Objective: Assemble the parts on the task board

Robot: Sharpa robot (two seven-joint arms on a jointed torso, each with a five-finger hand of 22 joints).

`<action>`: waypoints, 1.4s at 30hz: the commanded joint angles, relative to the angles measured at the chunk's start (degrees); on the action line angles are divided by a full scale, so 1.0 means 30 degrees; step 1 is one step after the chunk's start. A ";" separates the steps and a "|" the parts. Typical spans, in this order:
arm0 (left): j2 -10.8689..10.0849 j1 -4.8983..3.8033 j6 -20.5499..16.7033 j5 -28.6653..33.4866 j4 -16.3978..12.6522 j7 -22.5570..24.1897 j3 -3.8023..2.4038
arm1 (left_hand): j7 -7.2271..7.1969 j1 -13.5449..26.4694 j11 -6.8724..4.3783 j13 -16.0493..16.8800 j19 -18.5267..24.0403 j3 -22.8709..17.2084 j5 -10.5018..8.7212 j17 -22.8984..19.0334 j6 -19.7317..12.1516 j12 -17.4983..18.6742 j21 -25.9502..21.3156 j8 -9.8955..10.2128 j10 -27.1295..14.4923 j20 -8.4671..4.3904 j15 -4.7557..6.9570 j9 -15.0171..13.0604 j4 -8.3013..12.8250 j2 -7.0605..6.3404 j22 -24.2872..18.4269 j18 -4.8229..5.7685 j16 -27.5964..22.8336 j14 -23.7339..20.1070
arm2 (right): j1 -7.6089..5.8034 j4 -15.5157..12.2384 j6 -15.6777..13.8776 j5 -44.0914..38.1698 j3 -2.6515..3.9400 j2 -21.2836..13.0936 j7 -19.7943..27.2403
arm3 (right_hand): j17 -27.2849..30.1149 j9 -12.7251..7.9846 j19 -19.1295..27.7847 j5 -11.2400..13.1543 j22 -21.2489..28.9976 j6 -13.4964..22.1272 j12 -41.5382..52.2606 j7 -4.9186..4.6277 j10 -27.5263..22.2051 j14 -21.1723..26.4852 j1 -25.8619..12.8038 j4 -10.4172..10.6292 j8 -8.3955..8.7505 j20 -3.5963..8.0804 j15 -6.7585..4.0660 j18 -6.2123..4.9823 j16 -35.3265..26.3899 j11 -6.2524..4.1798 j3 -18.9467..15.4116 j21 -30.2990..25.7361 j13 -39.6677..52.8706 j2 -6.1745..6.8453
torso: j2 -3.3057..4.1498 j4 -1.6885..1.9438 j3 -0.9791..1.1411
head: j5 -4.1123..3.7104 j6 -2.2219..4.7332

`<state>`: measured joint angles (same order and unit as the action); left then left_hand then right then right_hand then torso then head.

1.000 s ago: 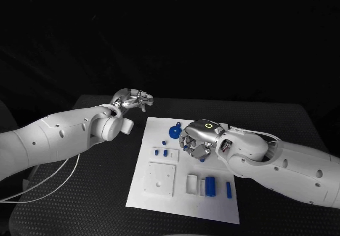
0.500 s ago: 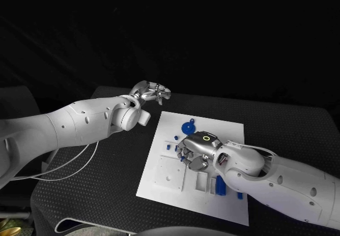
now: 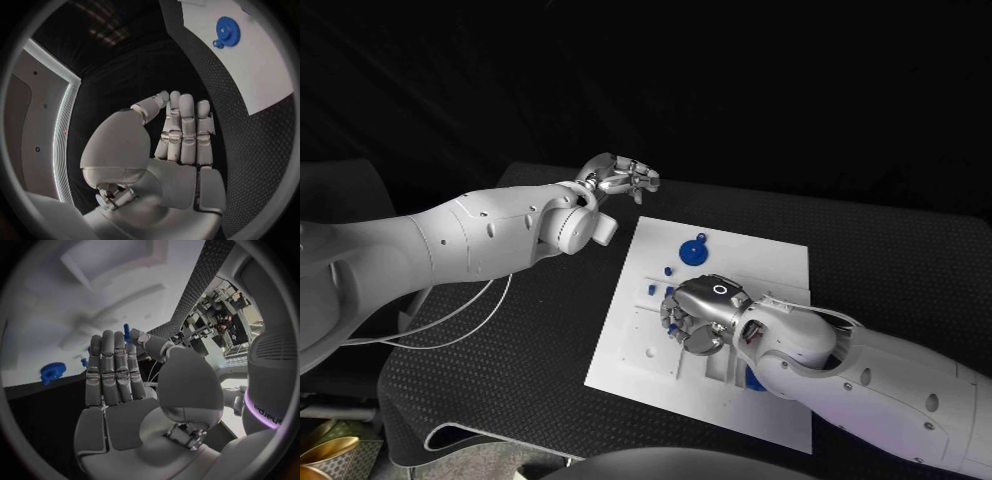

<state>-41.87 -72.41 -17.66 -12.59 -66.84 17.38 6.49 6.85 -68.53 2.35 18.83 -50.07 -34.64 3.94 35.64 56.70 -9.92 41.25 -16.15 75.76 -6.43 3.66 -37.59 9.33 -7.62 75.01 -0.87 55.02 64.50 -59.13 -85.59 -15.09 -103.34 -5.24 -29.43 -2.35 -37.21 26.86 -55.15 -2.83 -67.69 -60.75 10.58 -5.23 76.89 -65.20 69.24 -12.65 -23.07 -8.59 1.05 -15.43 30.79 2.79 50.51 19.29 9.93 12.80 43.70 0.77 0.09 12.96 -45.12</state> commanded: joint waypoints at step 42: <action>-0.0068 -0.0034 0.0191 0.0115 -0.0047 0.0129 -0.0015 | 0.0046 -0.0007 0.0026 0.0030 -0.0095 -0.0010 -0.0066 0.0034 -0.0124 -0.0015 -0.0030 0.0156 -0.0162 -0.0914 -0.0028 -0.0007 0.0074 -0.0187 0.0340 -0.0006 -0.0070 0.0046 | 0.0194 0.0772 0.0470 -0.0581 -0.0345 0.0165 0.0306 | -0.0097 0.0080 -0.0090 -0.0027 -0.0016 0.0020 -0.0178 -0.0055 0.0102 -0.0161 -0.0050 -0.0220 -0.0007 0.0017 0.0064 0.0144 -0.0201 0.0045 -0.0159 0.0107 0.0110 -0.0244 | -0.0024 -0.0042 0.0008 | 0.0258 -0.0424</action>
<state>-42.13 -72.41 -17.58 -12.55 -66.87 17.31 6.49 6.85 -68.52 2.35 18.83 -50.07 -34.64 3.94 35.67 56.70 -9.92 41.25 -15.94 75.77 -6.43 3.66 -37.59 9.33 -7.62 75.01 -0.87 55.02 64.50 -58.70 -83.47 -14.92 -104.27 -6.07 -28.97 -1.69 -37.41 27.12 -55.15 -2.83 -67.66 -60.63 10.35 -5.33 76.88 -65.40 69.00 -13.12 -23.06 -8.59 1.24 -15.43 30.57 2.81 50.04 19.29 10.17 12.58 43.62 0.69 0.09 13.75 -46.37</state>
